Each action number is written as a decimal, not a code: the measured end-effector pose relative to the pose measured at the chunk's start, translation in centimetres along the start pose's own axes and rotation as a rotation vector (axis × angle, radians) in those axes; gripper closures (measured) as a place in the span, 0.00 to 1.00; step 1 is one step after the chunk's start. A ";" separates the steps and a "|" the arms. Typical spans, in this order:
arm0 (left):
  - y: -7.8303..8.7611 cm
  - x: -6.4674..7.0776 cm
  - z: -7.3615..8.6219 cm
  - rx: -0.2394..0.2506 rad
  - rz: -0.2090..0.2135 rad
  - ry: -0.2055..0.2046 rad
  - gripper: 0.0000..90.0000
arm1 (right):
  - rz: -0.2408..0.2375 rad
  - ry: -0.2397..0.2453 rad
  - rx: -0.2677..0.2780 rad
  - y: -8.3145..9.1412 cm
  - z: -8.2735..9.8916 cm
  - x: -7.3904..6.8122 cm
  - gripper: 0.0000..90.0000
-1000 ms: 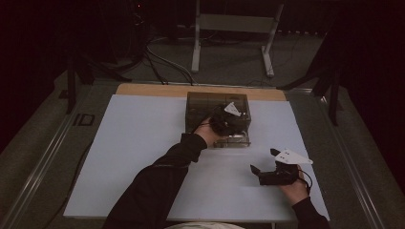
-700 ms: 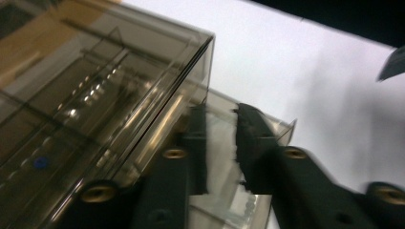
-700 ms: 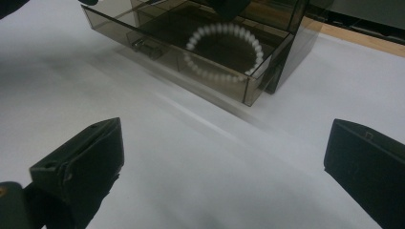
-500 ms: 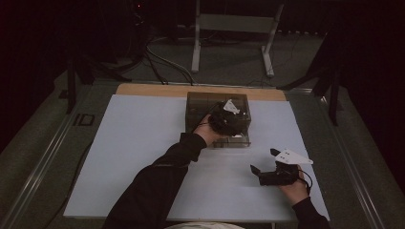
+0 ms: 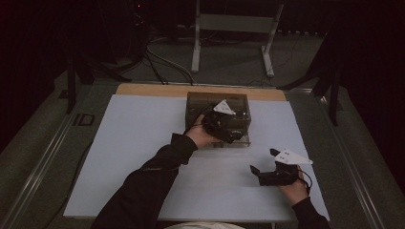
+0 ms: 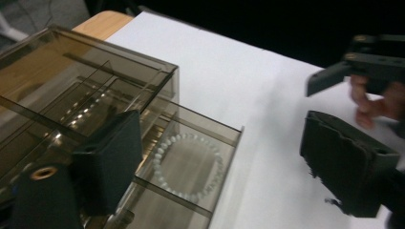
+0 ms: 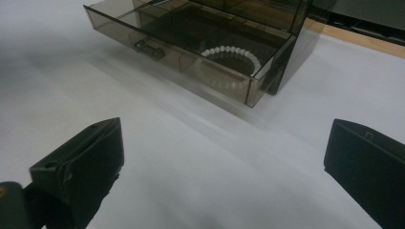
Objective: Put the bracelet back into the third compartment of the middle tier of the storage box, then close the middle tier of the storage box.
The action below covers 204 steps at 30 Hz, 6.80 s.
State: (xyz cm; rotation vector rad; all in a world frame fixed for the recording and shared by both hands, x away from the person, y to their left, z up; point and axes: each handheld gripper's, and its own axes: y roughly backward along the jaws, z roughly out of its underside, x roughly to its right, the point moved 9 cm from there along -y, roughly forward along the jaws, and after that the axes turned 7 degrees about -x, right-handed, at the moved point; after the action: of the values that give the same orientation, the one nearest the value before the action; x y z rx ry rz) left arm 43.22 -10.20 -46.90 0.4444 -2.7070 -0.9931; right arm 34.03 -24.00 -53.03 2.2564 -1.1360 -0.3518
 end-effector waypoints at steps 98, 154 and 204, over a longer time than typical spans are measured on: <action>16.7 -2.7 24.1 0.127 -0.315 0.230 0.01 | -0.004 0.023 -0.005 -0.3 -0.1 -0.8 0.00; 16.4 -1.7 23.7 0.126 -0.320 0.211 0.01 | 0.108 -0.010 0.036 -1.5 -5.5 -4.3 0.00; 17.2 -1.8 23.8 0.141 -0.332 0.206 0.01 | 0.089 -0.120 -0.184 -8.2 -1.1 -7.1 0.34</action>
State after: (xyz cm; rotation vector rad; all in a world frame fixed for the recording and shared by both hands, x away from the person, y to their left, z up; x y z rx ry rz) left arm 34.00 16.95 -53.52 0.9918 -2.5735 -0.7788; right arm 35.54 -14.09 -57.30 2.0407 -1.2091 -0.5389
